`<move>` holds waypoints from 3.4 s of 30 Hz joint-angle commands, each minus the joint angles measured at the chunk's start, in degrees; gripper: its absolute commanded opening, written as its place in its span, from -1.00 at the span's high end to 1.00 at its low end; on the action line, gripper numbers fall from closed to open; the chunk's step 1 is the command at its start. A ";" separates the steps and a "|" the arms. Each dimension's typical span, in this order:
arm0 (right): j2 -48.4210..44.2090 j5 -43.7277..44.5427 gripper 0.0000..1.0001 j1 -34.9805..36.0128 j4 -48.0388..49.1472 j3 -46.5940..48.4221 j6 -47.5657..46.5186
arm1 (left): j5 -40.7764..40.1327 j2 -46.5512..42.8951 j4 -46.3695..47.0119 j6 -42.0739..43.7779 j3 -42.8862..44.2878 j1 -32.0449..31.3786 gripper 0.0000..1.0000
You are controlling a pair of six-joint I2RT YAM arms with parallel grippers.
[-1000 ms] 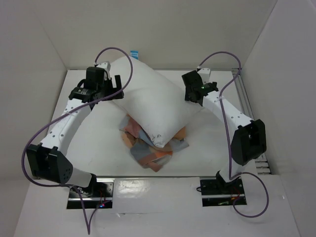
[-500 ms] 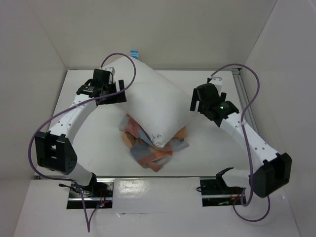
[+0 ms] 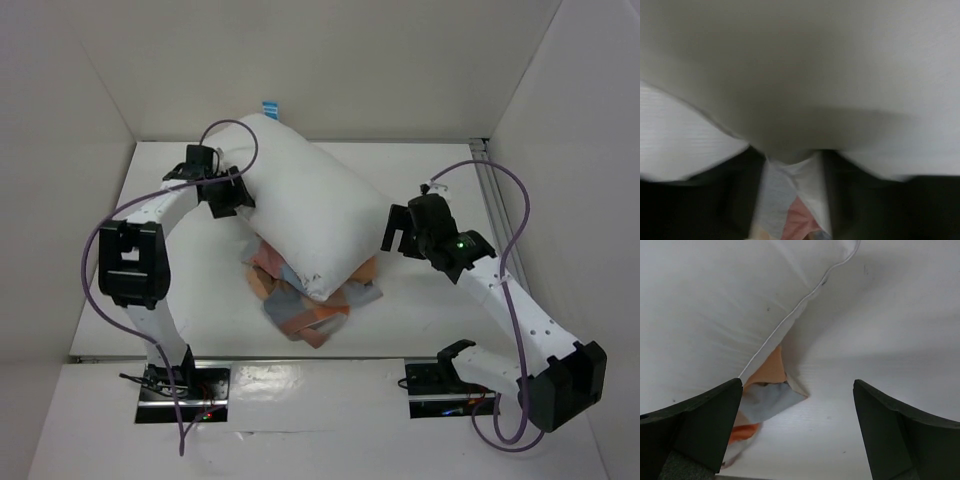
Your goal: Put the pillow into the pillowcase
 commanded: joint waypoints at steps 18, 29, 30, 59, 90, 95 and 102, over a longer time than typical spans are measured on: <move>17.19 -25.61 0.77 5.20 28.19 -0.93 6.54 | 10.50 -7.59 3.83 3.97 -0.41 -4.15 1.00; 15.42 5.33 1.00 1.87 18.45 21.98 -4.79 | 11.73 -10.22 1.88 3.36 5.92 -5.21 1.00; 17.08 6.73 1.00 0.55 18.44 23.58 -5.50 | 12.51 -9.44 1.88 3.36 6.62 -5.82 1.00; 20.00 7.63 -1.00 -12.66 14.67 30.70 -13.41 | -3.84 -48.70 -2.97 -6.30 -34.75 -20.66 -0.60; 50.42 9.82 1.00 -3.14 7.89 56.11 -11.48 | -2.33 -39.23 -16.65 4.23 5.28 -25.26 1.00; 44.01 12.20 1.00 -5.09 10.26 52.08 -12.61 | -4.79 -34.23 -21.23 3.19 20.32 -15.43 1.00; 32.78 18.69 1.00 -5.09 12.36 30.12 -11.66 | -5.34 -27.99 -15.18 -5.16 30.26 8.28 1.00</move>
